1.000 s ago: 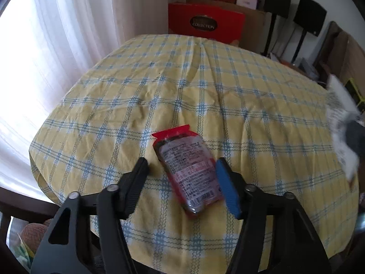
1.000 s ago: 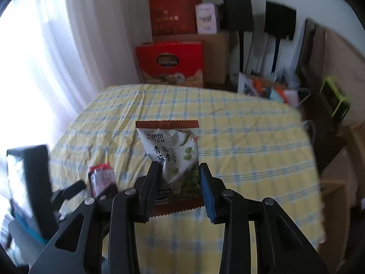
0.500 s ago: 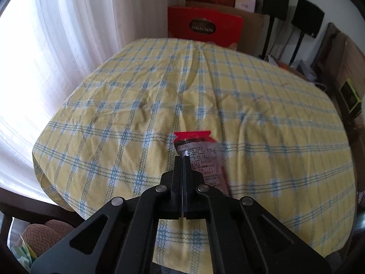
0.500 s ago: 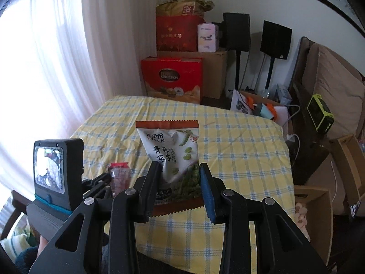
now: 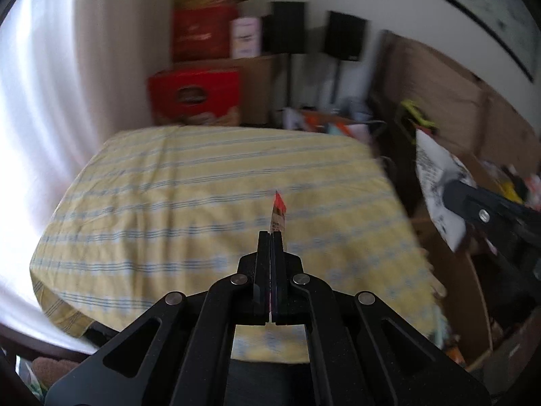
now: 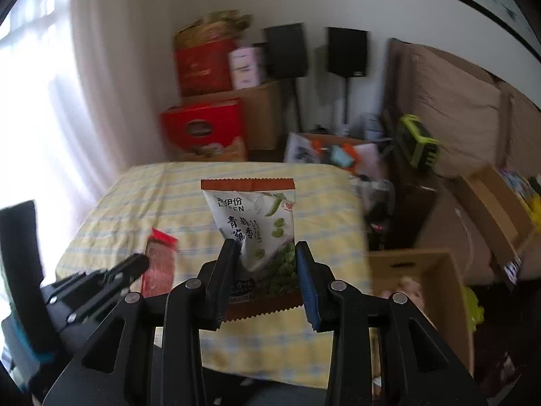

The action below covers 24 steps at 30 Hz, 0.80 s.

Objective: Organize objects
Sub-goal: 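Carry the snack bag over the cardboard box with the right tool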

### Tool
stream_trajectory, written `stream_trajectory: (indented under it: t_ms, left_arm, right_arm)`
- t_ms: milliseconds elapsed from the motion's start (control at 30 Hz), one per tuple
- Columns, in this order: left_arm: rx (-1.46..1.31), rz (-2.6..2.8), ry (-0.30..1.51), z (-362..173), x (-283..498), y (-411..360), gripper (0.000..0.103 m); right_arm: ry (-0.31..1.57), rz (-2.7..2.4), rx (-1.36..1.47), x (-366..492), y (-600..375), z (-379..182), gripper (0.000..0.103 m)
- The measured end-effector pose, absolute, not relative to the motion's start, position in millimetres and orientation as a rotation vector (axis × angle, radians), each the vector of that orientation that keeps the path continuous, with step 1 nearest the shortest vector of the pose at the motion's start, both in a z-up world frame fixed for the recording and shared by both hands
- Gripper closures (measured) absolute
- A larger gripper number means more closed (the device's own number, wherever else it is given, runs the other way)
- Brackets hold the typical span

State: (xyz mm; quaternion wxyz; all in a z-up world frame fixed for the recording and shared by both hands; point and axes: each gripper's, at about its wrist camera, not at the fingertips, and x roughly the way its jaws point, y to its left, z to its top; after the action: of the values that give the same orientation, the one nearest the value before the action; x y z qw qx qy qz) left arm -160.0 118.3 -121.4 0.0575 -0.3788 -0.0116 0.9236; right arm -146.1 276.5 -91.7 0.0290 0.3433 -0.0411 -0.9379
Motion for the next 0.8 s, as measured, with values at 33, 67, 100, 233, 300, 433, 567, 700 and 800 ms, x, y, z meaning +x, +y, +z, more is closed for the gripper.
stream_trajectory:
  t_ms: [33,67,100,233,300,433,567,700,800]
  left_arm:
    - [-1.139,2.785,-0.025,-119.0,-156.3,126.1,0.103]
    - [-1.128,2.771,-0.011,-116.5,-152.8,134.1,0.103]
    - [-1.102,2.758,0.014,-112.6,-146.1,146.2,0.103]
    - [-1.063,2.646,0.017,-103.1,-142.5,189.0,0.103]
    - [-1.062,2.547,-0.002,-101.1,-146.4,218.2,0.103]
    - [-1.215,2.254,-0.087,-120.2,-161.8,286.7,0.103]
    - [-1.343,2.160,-0.044,-159.5,-173.4,349.6,0.103]
    - [-1.395,2.136,0.080,-195.9,-171.1,396.7,0.103]
    - [-1.412,2.119,0.129,-221.4,-167.6,410.5,0.103]
  right_arm:
    - [-0.140,-2.911,1.060,-140.9,286.8,-90.5,0.068]
    - [-0.156,-2.931,1.060,-134.6,299.0,-89.6,0.068]
    - [-0.171,-2.946,1.061,-128.7,309.7,-88.9,0.068]
    - [-0.256,-3.030,1.087,-99.0,364.5,-87.2,0.068]
    - [-0.289,-3.058,1.116,-88.4,388.1,-90.1,0.067]
    - [-0.372,-3.117,1.228,-62.6,443.2,-113.0,0.067]
    - [-0.448,-3.156,1.375,-44.9,485.0,-148.9,0.067]
    - [-0.552,-3.108,1.498,-39.2,512.4,-190.5,0.067]
    - [-0.552,-3.051,1.671,-43.3,520.5,-228.6,0.067]
